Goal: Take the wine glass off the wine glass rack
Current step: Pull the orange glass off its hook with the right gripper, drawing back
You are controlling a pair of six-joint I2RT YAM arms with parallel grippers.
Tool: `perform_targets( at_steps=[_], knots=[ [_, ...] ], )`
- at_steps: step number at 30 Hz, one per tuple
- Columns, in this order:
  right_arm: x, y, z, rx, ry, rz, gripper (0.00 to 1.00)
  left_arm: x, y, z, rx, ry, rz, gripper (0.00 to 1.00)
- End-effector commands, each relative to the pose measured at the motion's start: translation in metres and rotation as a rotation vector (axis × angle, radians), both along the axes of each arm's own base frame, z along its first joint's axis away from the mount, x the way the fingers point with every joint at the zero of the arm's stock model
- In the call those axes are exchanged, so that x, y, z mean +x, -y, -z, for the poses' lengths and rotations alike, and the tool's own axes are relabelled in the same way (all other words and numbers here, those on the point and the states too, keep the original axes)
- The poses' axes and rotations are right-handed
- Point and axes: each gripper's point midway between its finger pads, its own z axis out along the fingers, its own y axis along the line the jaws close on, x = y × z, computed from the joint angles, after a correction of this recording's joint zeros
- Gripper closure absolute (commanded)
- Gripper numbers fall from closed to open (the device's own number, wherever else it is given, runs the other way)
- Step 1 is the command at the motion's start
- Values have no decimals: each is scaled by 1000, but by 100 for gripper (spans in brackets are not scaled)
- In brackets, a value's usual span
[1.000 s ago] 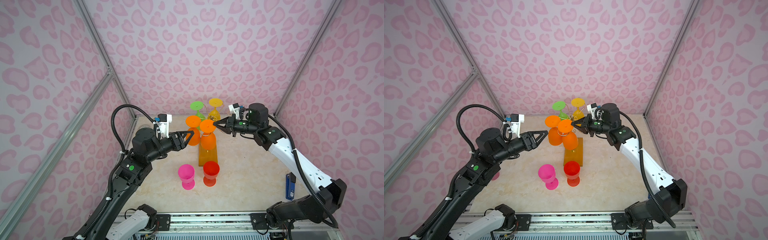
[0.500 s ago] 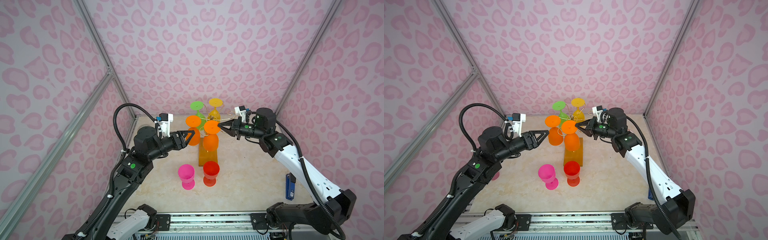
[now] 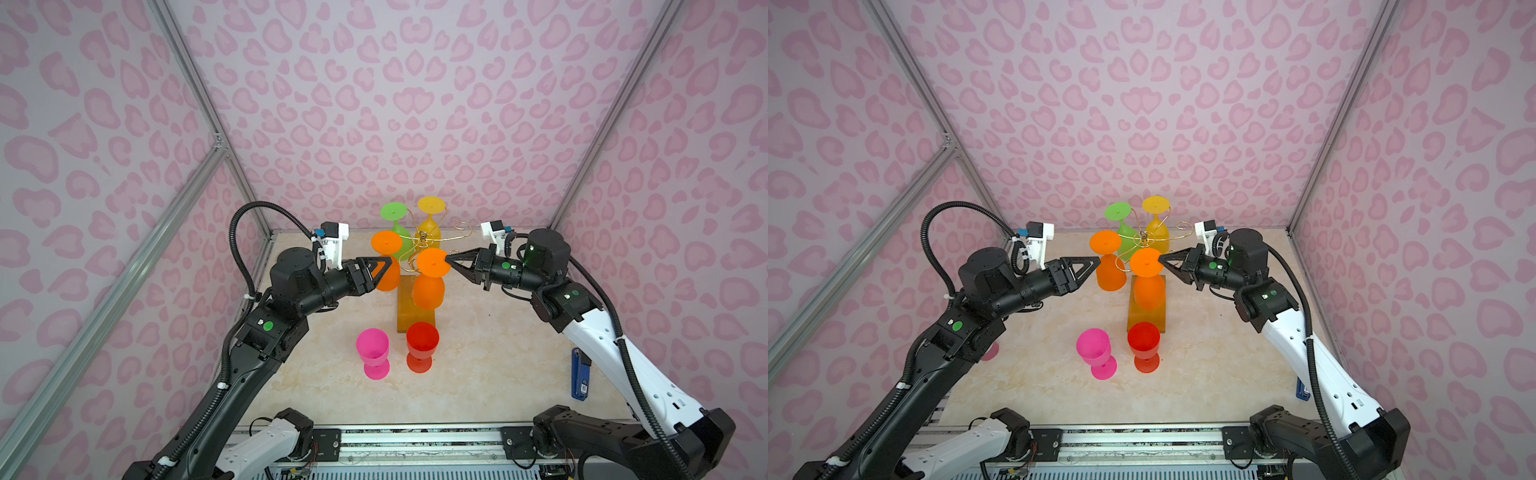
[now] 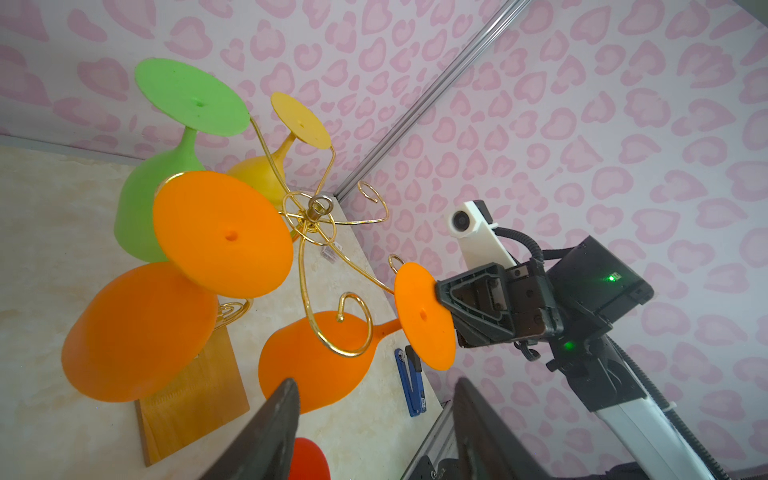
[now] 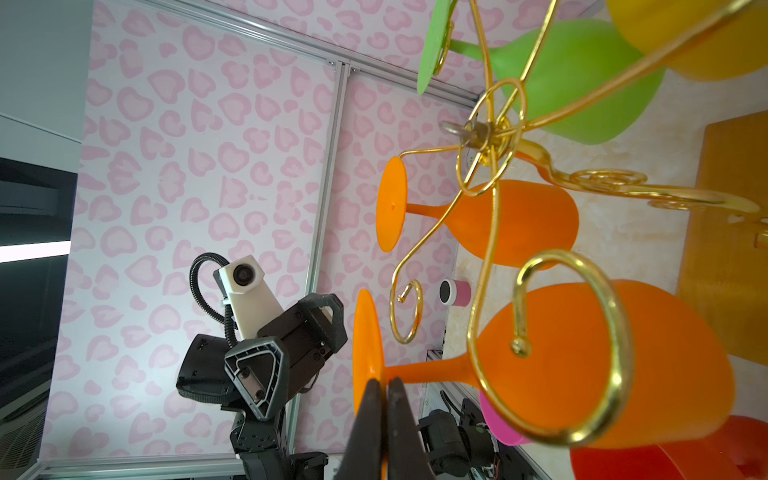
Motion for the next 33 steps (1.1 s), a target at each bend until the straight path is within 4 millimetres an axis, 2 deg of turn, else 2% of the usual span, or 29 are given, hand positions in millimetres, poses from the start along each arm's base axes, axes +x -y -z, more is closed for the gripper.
perform_targets(
  at_steps=[1,11,17,24,33],
  knots=[
    [-8,3,-8,7,60,-13,100,1,-1,-7,6,30,0,39],
    [-45,12,-19,-15,153,-82,100,1,-5,-18,21,60,-16,38],
    [-70,15,-33,10,229,-137,100,1,-7,-25,19,83,-25,38],
    [-93,18,-71,71,363,-187,100,6,-5,-32,19,126,-19,37],
    [-97,18,-128,182,521,-212,100,15,-3,-34,-10,176,-3,35]
  ],
)
